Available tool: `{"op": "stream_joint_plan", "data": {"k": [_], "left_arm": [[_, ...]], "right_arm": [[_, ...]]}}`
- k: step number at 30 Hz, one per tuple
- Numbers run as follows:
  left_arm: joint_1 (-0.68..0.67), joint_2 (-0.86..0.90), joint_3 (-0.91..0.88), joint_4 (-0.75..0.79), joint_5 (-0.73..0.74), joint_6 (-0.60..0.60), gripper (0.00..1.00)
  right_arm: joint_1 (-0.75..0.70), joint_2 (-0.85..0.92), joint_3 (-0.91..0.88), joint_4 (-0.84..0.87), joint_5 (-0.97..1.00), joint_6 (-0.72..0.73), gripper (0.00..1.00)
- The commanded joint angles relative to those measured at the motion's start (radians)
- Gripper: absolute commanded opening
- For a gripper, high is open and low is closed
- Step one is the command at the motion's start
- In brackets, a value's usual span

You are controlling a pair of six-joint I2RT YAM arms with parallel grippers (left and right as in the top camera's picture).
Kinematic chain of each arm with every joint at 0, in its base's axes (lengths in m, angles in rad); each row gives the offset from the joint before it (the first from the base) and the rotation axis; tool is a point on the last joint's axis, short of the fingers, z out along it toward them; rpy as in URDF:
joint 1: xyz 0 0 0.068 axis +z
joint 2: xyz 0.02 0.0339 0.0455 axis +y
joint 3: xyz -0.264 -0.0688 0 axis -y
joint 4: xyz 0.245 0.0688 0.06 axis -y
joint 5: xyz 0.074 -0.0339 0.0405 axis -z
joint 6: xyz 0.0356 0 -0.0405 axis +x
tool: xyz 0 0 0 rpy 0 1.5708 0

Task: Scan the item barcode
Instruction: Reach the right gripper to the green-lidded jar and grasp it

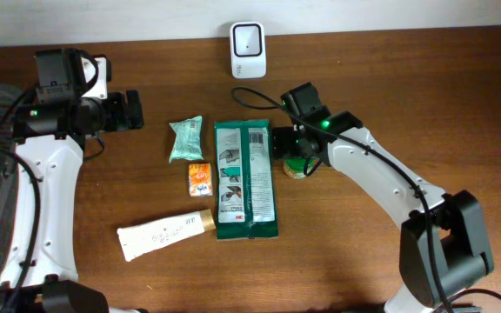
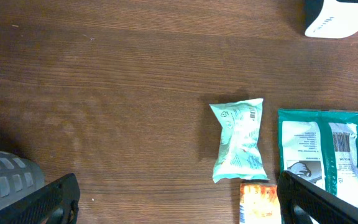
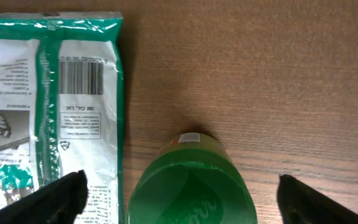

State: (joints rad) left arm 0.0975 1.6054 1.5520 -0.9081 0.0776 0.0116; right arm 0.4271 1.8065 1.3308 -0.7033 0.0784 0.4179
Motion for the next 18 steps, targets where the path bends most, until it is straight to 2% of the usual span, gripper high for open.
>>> {"op": "stream_joint_plan", "data": {"k": [1,4,9,14,16,17,18], "left_arm": [[0.004,-0.005,0.005,0.002,0.004,0.019,0.99],[0.004,-0.005,0.005,0.002,0.004,0.019,0.99],[0.004,-0.005,0.005,0.002,0.004,0.019,0.99],[0.004,-0.005,0.005,0.002,0.004,0.019,0.99],[0.004,-0.005,0.005,0.002,0.004,0.019,0.99],[0.004,-0.005,0.005,0.002,0.004,0.019,0.99],[0.004,-0.005,0.005,0.002,0.004,0.019,0.99]], "right_arm": [[0.004,0.027,0.004,-0.002,-0.004,0.013,0.87],[0.004,0.052,0.002,-0.021,-0.036,0.041,0.76],[0.004,0.064,0.002,-0.098,-0.059,0.054,0.72],[0.002,0.062,0.134,-0.214,-0.063,-0.211,0.67],[0.002,0.062,0.184,-0.251,-0.148,-0.476,0.68],[0.0,0.062,0.185,-0.25,-0.153,-0.509,0.7],[-0.017,0.063,0.185,-0.247,-0.149,-0.375,0.82]]}}
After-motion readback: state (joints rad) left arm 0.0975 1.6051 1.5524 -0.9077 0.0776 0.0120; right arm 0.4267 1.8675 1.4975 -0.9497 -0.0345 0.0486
